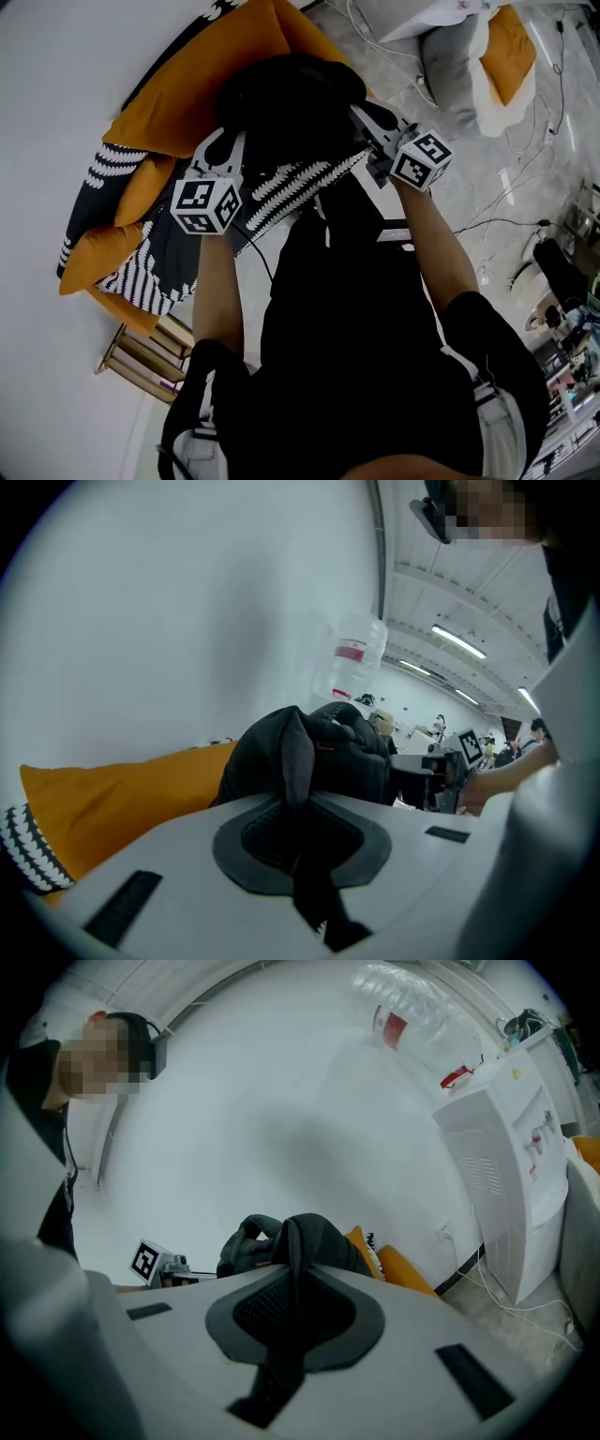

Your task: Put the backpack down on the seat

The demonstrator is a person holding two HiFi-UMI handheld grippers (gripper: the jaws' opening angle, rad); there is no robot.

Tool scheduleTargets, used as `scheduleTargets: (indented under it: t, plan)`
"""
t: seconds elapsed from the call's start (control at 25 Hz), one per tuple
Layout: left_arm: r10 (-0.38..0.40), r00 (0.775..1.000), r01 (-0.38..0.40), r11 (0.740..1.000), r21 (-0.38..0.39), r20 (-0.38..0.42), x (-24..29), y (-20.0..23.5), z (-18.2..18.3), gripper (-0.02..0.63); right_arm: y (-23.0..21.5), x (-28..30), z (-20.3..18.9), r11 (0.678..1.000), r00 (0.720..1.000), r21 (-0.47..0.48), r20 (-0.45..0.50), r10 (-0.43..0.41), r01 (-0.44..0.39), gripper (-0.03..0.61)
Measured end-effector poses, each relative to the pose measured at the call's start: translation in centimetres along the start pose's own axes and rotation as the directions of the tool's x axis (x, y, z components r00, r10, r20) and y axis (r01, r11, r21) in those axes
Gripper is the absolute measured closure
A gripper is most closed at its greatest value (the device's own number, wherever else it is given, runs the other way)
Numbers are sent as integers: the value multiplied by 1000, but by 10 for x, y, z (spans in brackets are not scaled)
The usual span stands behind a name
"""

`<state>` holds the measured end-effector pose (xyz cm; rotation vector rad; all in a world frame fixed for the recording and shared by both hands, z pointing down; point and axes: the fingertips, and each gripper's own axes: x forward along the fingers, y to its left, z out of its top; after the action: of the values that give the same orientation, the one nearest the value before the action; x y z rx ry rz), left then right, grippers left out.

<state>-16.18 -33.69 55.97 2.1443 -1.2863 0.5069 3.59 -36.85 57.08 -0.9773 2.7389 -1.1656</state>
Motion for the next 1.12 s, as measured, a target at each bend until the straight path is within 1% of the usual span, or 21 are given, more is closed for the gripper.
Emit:
scheduleTargets:
  t: [0.08,0.16,0.32,0.48,0.64,0.76,0.92,1.12]
  plan:
    - [38,999,-37,999,-13,19,13,16,4,577,-10,16,4,999,1000,-21,7,-24,25,529]
    - [66,997,-67,998,0,31,25,29,10,575,-21,31,11,996,998,-50,6,-68,68,529]
    - [92,995,-92,996,-1,30,46,49,17,575,-41,54,19,986,990,-86,-14,-142,140,529]
    - [121,992,-121,992,-25,17,67,65,17,574,-68,69,19,968,973,-124,-53,-227,219,529]
    - [136,991,-136,989,-57,2,83,76,13,574,-90,82,14,951,953,-128,-80,-292,280,528]
    - [150,989,-151,986,-70,-18,97,86,9,572,-103,91,9,945,944,-122,-96,-315,303,528]
    - [194,980,-198,977,-84,-46,111,100,-1,571,-116,101,0,943,938,-118,-122,-325,312,528]
    - [198,977,-205,975,-87,-76,120,100,-10,569,-130,102,-9,939,927,-130,-165,-336,317,525]
